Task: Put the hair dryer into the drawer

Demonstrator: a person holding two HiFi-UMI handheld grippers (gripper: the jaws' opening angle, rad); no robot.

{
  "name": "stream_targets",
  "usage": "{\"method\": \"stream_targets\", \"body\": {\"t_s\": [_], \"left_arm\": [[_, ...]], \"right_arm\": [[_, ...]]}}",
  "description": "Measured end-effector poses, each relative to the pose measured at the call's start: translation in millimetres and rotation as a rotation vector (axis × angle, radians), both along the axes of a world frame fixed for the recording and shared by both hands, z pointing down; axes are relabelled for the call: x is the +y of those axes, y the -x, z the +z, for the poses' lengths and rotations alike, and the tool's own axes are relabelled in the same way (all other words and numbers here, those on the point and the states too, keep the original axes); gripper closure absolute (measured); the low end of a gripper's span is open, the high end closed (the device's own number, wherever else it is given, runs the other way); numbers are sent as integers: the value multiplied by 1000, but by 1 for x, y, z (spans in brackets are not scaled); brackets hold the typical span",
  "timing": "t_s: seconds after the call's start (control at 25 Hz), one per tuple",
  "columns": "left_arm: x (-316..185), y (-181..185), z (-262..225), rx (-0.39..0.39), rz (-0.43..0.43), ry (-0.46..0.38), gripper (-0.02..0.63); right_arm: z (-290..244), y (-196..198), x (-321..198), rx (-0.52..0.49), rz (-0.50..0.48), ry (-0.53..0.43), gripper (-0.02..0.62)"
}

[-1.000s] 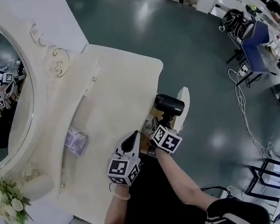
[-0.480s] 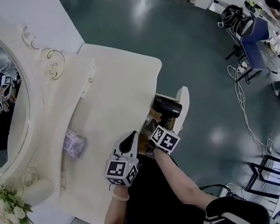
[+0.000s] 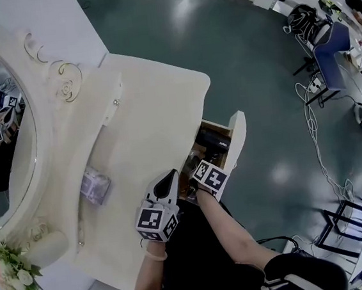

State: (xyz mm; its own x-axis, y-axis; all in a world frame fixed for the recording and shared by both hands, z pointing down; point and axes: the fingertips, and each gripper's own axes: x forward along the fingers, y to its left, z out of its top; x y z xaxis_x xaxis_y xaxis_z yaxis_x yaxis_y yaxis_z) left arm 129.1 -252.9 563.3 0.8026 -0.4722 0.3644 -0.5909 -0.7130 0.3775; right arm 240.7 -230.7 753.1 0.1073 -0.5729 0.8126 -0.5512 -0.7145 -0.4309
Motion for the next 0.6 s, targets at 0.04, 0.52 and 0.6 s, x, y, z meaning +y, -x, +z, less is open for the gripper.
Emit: {"method": "stream_targets", "body": {"t_s": [0.04, 0.52, 0.6], "left_arm": [[-1, 0, 0, -1, -3, 0, 581], [-7, -1, 3, -20, -27, 6, 581], [-8, 0, 4, -24, -34, 10, 581]], "right_arm": [[3, 1, 0, -6, -1, 8, 360], [28, 9, 0, -42, -49, 77, 360], [29, 9, -1, -35, -54, 76, 360]]}}
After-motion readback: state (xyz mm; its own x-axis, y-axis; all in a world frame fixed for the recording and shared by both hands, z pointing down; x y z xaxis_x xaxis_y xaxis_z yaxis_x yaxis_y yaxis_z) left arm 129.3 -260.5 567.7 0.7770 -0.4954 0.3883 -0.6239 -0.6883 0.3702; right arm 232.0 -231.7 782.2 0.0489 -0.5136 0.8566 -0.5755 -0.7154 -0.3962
